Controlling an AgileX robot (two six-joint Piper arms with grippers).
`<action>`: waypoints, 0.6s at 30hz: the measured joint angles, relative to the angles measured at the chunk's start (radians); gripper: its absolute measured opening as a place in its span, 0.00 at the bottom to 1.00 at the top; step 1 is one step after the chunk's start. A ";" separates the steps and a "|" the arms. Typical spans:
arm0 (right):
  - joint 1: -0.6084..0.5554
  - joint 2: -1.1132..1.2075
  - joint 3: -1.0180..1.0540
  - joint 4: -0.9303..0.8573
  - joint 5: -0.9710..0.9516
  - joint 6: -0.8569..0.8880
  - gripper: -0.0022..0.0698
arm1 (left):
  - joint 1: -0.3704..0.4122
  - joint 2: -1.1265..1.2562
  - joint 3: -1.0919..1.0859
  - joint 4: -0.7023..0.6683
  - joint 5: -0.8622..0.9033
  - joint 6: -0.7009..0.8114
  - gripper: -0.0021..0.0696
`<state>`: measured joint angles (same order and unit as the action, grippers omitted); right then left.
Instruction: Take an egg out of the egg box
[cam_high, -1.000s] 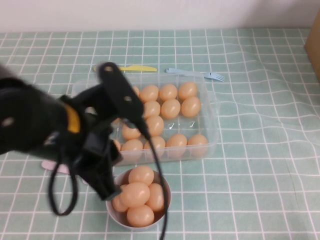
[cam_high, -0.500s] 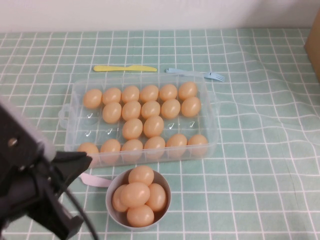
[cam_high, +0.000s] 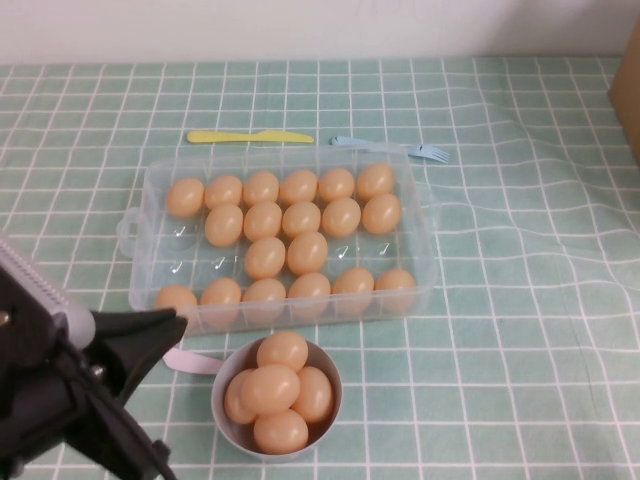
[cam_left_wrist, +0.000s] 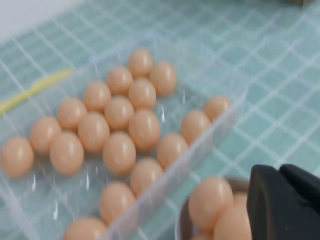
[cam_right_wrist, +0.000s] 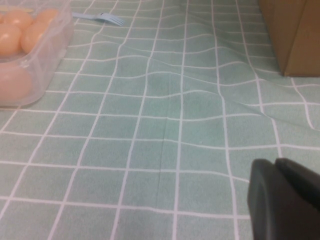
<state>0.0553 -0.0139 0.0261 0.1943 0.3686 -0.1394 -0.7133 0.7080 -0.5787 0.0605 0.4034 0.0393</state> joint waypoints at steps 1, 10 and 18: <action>0.000 0.000 0.000 0.000 0.000 0.000 0.01 | 0.000 0.000 0.014 -0.002 -0.056 0.000 0.03; 0.000 0.000 0.000 0.000 0.000 0.000 0.01 | 0.096 -0.097 0.265 -0.121 -0.548 0.092 0.03; 0.000 0.000 0.000 0.000 0.000 0.000 0.01 | 0.375 -0.387 0.421 -0.192 -0.646 0.142 0.03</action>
<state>0.0553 -0.0139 0.0261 0.1943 0.3686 -0.1394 -0.3387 0.3207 -0.1580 -0.1318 -0.2422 0.1816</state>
